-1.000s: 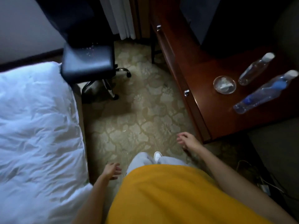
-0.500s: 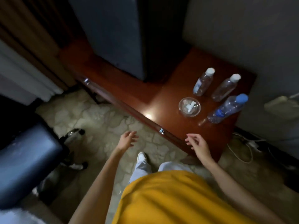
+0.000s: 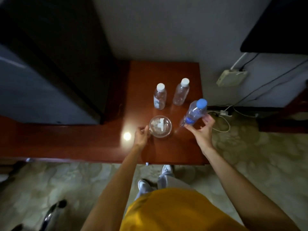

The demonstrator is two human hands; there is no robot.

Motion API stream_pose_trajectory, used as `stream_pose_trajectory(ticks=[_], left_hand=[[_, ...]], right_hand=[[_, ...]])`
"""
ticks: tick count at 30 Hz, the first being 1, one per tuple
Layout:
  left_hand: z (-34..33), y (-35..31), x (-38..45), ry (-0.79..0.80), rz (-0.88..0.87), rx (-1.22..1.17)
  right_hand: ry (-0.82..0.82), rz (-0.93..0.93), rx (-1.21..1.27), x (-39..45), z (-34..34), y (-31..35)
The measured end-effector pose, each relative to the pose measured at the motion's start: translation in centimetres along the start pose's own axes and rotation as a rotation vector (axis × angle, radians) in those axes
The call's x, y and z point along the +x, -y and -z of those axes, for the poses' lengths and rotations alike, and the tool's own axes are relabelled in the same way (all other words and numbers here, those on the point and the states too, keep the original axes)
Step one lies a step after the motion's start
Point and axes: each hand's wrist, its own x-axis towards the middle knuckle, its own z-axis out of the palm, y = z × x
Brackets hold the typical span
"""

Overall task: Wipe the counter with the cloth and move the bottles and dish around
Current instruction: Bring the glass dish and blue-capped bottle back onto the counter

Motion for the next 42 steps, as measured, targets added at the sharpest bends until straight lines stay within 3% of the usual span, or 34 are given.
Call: stream_pose_trajectory(ticks=[5,11,14,21,25,29,35,38,42], left_hand=[[-2.3,4.2,6.3,-0.003,0.029,0.163],[-3.4,0.3,4.1,-0.114,-0.02,0.159],[-3.1,0.5,4.3,-0.095,0.048,0.067],[-2.7,0.6,5.6,-0.004,0.072,0.033],[-2.0,4.6,10.5,0.041,0.002,0.139],[-2.9,3.5,10.4,0.054,-0.051,0.22],[-8.2,-0.9,5.9,0.215,-0.148,0.265],[-13.0,-1.7,5.0,0.346,-0.232,0.371],[-20.5,-5.6,-2.3,0.483,-0.262,0.497]], right_hand=[[-0.006,0.008,0.103,2.1,-1.6,1.9],[0.043,-0.026,0.134,2.8,-1.8,1.2],[0.03,-0.039,0.14,2.8,-1.5,1.5],[-0.061,-0.049,0.201,1.1,-0.2,1.0],[-0.148,-0.064,0.205,-1.0,1.8,0.5],[-0.25,-0.098,0.239,-3.2,4.8,-0.7],[-0.419,-0.181,0.252,-7.5,10.2,-2.4],[-0.488,-0.222,0.263,-9.4,13.3,-3.6],[-0.599,-0.261,0.286,-11.2,18.7,-4.9]])
